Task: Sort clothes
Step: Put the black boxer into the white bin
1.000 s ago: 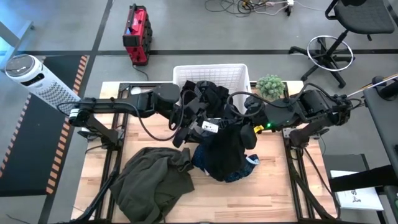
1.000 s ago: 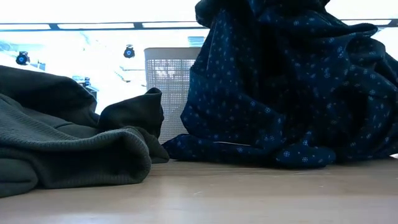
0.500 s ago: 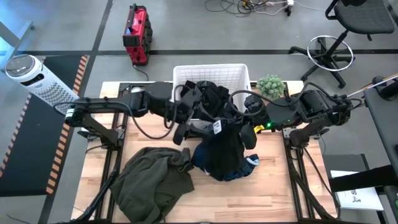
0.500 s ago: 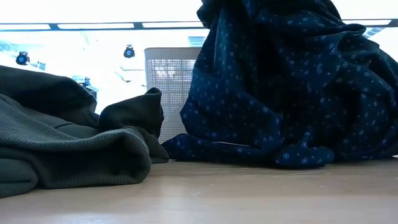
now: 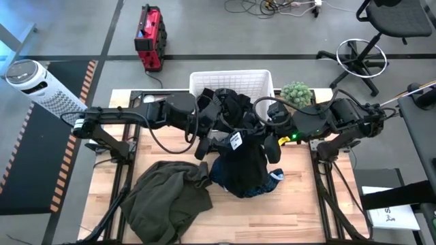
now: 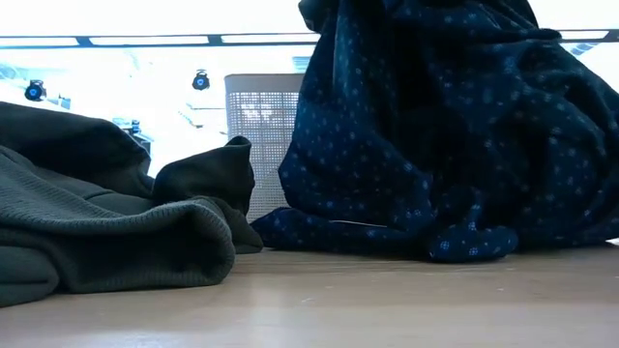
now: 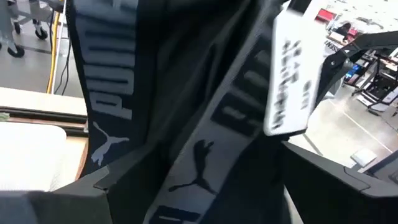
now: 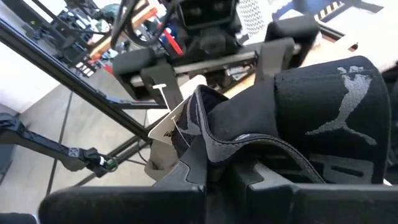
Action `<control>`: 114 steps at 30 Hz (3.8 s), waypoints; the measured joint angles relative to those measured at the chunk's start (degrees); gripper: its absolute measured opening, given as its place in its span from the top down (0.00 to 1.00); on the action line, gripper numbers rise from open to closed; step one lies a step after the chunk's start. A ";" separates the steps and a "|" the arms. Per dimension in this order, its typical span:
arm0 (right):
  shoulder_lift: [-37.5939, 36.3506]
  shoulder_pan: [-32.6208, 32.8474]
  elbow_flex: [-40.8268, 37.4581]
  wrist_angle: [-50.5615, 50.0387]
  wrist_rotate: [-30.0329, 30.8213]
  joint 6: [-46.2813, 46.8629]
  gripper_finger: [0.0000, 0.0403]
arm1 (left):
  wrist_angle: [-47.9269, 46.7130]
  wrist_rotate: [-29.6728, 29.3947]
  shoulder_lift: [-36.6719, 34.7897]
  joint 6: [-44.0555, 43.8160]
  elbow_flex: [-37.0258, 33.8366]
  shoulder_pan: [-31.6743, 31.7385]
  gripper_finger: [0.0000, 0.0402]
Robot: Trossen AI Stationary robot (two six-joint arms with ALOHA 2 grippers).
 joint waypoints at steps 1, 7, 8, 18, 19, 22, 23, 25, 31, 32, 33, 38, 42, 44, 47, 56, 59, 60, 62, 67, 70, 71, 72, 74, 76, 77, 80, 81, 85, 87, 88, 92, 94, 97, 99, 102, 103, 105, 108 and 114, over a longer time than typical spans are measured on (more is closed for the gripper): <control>-0.01 0.00 0.00 0.34 0.00 -0.31 0.99 | 0.06 0.37 0.24 0.00 0.00 0.00 0.23; -0.02 0.00 0.00 0.71 -0.04 -0.59 0.99 | -0.53 1.35 0.57 -0.02 0.00 -0.04 0.30; -0.02 0.00 0.00 0.71 -0.04 -0.66 0.99 | -0.57 0.90 0.49 -0.02 0.00 -0.04 0.33; -0.02 0.00 0.00 0.71 -0.17 -0.77 0.99 | -2.02 2.42 0.38 2.73 0.00 -0.04 0.93; -0.02 0.00 0.00 0.73 -0.20 -0.77 0.99 | -1.92 3.62 0.35 2.87 0.00 -0.04 0.96; -0.02 0.02 0.00 0.73 -0.20 -0.77 0.97 | -1.71 4.50 0.21 2.45 0.29 -0.04 0.97; -0.02 0.02 0.00 0.73 -0.20 -0.77 0.96 | -1.65 4.53 0.15 2.41 0.48 -0.04 0.98; -0.02 0.04 0.00 0.76 -0.24 -0.77 0.96 | -2.01 4.55 0.09 2.37 1.10 -0.04 0.99; -0.02 0.04 0.02 0.90 -1.91 1.24 0.93 | -2.70 5.87 -0.14 2.64 4.83 -0.04 1.00; -0.02 0.04 0.02 0.93 -2.13 1.99 0.92 | -2.94 6.01 -0.16 2.71 5.63 -0.04 1.00; -0.03 0.04 0.03 1.00 -2.76 2.23 0.91 | -3.59 6.04 -0.17 2.76 6.54 -0.04 1.00; -0.09 0.41 0.04 1.62 -6.48 3.40 0.82 | -7.84 6.04 -0.17 3.82 11.19 -0.04 1.00; -0.09 1.19 0.04 2.64 -6.62 3.25 0.73 | -11.16 5.84 -0.19 4.80 14.93 -0.04 1.00; -0.09 1.35 0.04 2.65 -6.63 3.23 0.69 | -12.25 5.67 -0.19 5.39 16.61 0.09 1.00; -0.11 1.57 0.04 2.61 -6.64 3.11 0.63 | -13.38 4.72 -0.19 5.80 19.18 0.43 1.00; -0.13 1.57 0.04 2.63 -7.33 2.56 0.56 | -16.10 2.57 -0.23 7.48 25.76 4.61 1.00; -0.13 1.71 0.04 2.61 -7.60 2.15 0.57 | -17.40 2.56 -0.25 7.51 27.61 7.04 1.00; -0.13 1.83 0.04 2.61 -7.59 1.99 0.57 | -17.86 2.56 -0.26 7.54 28.15 7.92 1.00; -0.13 1.92 0.04 2.61 -7.61 1.74 0.57 | -19.19 2.56 -0.28 7.98 28.79 9.66 1.00; -0.13 2.37 0.04 2.61 -7.57 1.68 0.56 | -22.04 2.74 -0.28 9.38 28.70 13.81 1.00; -0.13 2.45 0.04 2.59 -7.53 1.24 0.57 | -22.97 3.40 -0.30 10.33 27.58 16.03 1.00; -0.13 2.45 0.04 2.59 -7.52 1.11 0.57 | -23.01 3.47 -0.30 10.48 26.94 16.65 1.00; -0.13 2.45 0.04 2.59 -7.52 0.99 0.57 | -23.09 3.52 -0.30 10.51 26.25 17.26 1.00; -0.13 2.45 0.04 2.58 -7.50 0.93 0.58 | -23.33 4.13 -0.24 10.59 24.89 18.54 1.00; -0.13 2.45 0.04 2.57 -7.50 0.74 0.58 | -23.24 4.51 -0.22 11.07 23.27 19.81 1.00; -0.13 2.45 0.04 2.57 -7.48 0.61 0.58 | -23.02 4.53 -0.27 11.44 22.28 20.36 1.00; -0.13 2.45 0.04 2.57 -7.48 0.21 0.58 | -23.12 4.53 -0.28 11.99 19.14 21.86 1.00; -0.13 2.45 0.04 2.57 -7.48 0.19 0.58 | -23.14 4.53 -0.27 12.07 17.96 22.30 1.00; -0.10 2.45 0.04 2.53 -7.43 -0.49 0.59 | -22.91 4.53 -0.26 13.09 13.14 24.22 1.00; -0.11 2.45 0.04 2.55 -7.41 -0.53 0.59 | -22.83 4.51 -0.26 13.24 10.91 25.28 1.00; -0.11 2.45 0.04 2.54 -7.36 -0.53 0.59 | -22.22 4.51 -0.26 13.25 9.75 25.77 1.00; -0.07 2.45 0.04 2.55 -6.19 -0.77 0.60 | -18.85 4.53 -0.26 13.10 6.41 28.10 1.00; -0.07 2.45 0.04 2.55 -5.94 -0.86 0.59 | -16.10 4.51 -0.26 13.04 5.29 29.52 1.00; -0.07 2.43 0.04 2.55 -5.90 -1.12 0.59 | -12.57 4.52 0.21 11.81 5.03 31.31 1.00; -0.05 2.43 0.04 2.55 -5.86 -1.79 0.60 | -10.38 4.81 0.71 11.11 5.27 32.08 1.00; -0.04 2.40 0.04 2.59 -4.92 -2.87 0.61 | -8.24 6.06 2.07 10.50 6.09 32.39 1.00; -0.04 2.40 0.04 2.58 -4.21 -3.33 0.62 | -8.07 6.12 2.56 10.47 6.29 32.37 1.00; -0.04 2.40 0.04 2.57 -3.08 -3.55 0.62 | -8.52 6.81 3.87 10.47 6.32 32.37 1.00; -0.04 2.25 0.04 2.57 -2.91 -3.53 0.63 | -9.31 8.68 6.35 10.05 6.32 32.37 1.00; -0.02 2.25 0.04 2.61 -2.86 -3.26 0.64 | -10.55 12.20 10.67 7.94 6.32 32.33 0.99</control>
